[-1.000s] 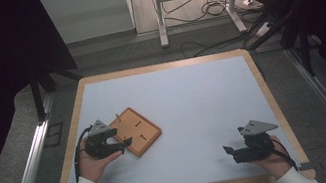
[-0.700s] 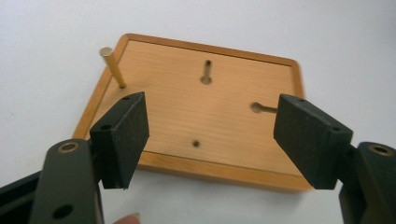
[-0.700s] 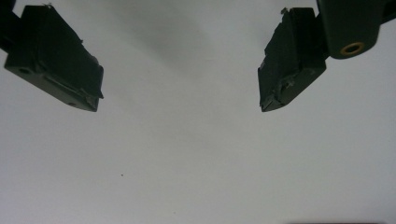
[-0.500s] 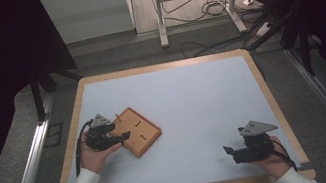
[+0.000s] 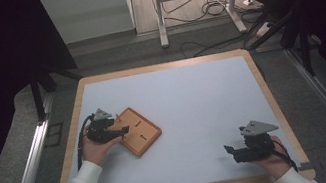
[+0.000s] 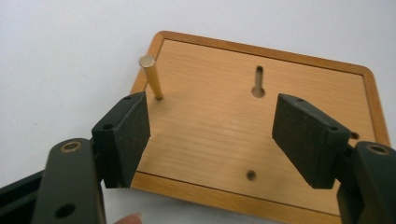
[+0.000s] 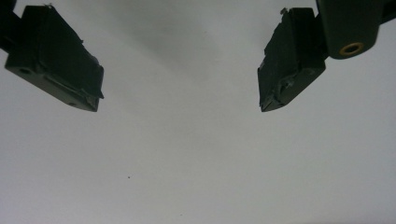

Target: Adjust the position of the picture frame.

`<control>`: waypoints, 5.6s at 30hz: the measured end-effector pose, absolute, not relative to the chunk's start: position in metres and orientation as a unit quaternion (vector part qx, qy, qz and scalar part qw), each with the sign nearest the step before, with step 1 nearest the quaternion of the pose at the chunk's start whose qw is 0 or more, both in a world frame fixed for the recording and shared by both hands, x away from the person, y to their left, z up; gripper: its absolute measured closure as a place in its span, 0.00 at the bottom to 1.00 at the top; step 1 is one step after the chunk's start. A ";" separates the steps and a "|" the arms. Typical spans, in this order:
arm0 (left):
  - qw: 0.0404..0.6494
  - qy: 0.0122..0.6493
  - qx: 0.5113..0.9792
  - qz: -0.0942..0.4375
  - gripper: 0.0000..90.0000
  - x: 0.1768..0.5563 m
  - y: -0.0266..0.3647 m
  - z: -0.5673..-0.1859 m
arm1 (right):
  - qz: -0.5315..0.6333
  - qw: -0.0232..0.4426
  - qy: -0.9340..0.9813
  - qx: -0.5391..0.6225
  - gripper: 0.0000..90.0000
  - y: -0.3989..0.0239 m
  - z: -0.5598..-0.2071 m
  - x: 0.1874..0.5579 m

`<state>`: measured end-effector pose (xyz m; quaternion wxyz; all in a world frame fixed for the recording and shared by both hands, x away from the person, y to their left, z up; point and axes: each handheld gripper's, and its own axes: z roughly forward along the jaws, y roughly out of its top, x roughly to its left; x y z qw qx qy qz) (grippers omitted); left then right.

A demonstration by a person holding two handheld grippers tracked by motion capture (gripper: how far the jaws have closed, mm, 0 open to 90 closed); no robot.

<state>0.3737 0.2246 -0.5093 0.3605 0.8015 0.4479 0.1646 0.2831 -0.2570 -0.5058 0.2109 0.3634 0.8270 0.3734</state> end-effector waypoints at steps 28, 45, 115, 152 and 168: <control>0.357 0.457 0.790 0.198 0.49 0.402 0.230 -0.517 | 0.369 0.209 0.825 0.374 0.16 -0.257 -0.505 0.283; 0.361 0.454 0.790 0.199 0.79 0.408 0.228 -0.525 | 0.366 0.210 0.824 0.379 0.17 -0.257 -0.505 0.283; 0.394 0.397 0.822 0.111 0.93 0.383 0.167 -0.496 | 0.366 0.223 0.820 0.380 0.17 -0.261 -0.502 0.285; 0.374 0.361 0.850 0.081 0.93 0.394 0.098 -0.509 | 0.362 0.222 0.821 0.382 0.17 -0.262 -0.504 0.285; 0.382 0.352 0.848 0.101 0.37 0.378 0.128 -0.503 | 0.356 0.222 0.822 0.386 0.17 -0.261 -0.505 0.284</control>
